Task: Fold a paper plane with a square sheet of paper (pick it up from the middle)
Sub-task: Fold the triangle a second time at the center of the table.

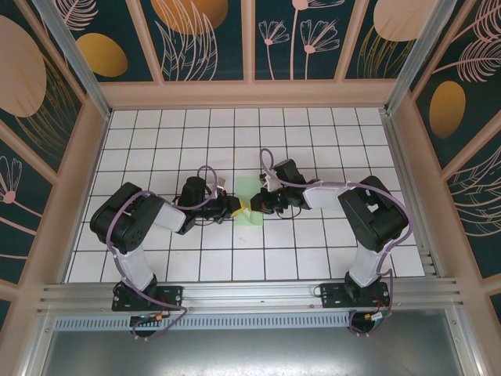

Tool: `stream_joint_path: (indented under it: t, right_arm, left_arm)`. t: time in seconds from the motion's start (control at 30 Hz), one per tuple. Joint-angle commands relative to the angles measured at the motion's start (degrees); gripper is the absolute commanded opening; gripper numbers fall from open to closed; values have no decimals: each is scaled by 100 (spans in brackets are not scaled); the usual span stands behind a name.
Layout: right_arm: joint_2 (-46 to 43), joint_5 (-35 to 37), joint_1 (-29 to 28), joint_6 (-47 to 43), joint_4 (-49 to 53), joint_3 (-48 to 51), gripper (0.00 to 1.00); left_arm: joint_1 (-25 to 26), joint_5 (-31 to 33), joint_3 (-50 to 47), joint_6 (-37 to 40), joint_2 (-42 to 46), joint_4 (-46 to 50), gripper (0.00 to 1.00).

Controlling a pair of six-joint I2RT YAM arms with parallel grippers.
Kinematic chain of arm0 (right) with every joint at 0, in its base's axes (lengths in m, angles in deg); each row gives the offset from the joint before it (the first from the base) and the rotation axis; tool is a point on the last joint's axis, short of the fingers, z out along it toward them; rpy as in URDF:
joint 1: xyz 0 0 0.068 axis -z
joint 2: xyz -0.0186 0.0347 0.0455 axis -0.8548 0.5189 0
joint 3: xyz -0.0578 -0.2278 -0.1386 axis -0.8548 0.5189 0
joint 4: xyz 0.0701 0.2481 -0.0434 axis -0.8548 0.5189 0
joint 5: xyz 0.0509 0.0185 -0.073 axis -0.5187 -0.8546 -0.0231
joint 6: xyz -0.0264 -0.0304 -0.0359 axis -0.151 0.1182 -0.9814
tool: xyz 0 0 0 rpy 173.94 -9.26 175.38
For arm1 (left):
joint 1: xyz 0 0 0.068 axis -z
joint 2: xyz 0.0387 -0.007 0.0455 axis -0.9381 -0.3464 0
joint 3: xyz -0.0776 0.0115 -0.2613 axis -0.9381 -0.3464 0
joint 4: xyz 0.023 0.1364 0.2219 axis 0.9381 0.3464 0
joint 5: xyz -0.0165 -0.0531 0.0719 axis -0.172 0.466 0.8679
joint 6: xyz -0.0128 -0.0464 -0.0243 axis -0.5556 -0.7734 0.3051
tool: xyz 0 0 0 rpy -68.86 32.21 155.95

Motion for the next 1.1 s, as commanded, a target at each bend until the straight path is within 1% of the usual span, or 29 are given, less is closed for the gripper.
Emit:
stream_joint_path:
  t: [0.0, 0.1, 0.13, 0.2, 0.27, 0.53, 0.63, 0.8, 1.07]
  right_arm:
    - [66, 171, 88, -178, 86, -163, 4]
    - [25, 295, 149, -332, 255, -171, 3]
    - [19, 311, 180, -373, 291, -170, 3]
    - [12, 353, 218, -442, 352, -174, 3]
    - [25, 407, 246, -516, 401, -185, 3]
    - [68, 571, 284, -910, 495, -264, 2]
    - [67, 690, 285, -1114, 579, -287, 1]
    - [62, 801, 305, -1201, 593, -293, 0]
    - [191, 924, 304, -1332, 622, -481, 0]
  left_arm:
    - [17, 161, 96, 356, 264, 452, 7]
    - [11, 437, 281, 870, 493, 1222, 16]
    - [17, 463, 300, 928, 708, 1286, 19]
    - [19, 480, 309, 950, 792, 1282, 25]
    - [17, 535, 328, 968, 836, 1343, 28]
    - [73, 561, 433, 1056, 756, 1488, 27]
    - [166, 641, 580, 1183, 685, 1714, 28]
    - [262, 727, 758, 1213, 586, 1805, 30]
    - [365, 778, 994, 1280, 316, 1928, 24]
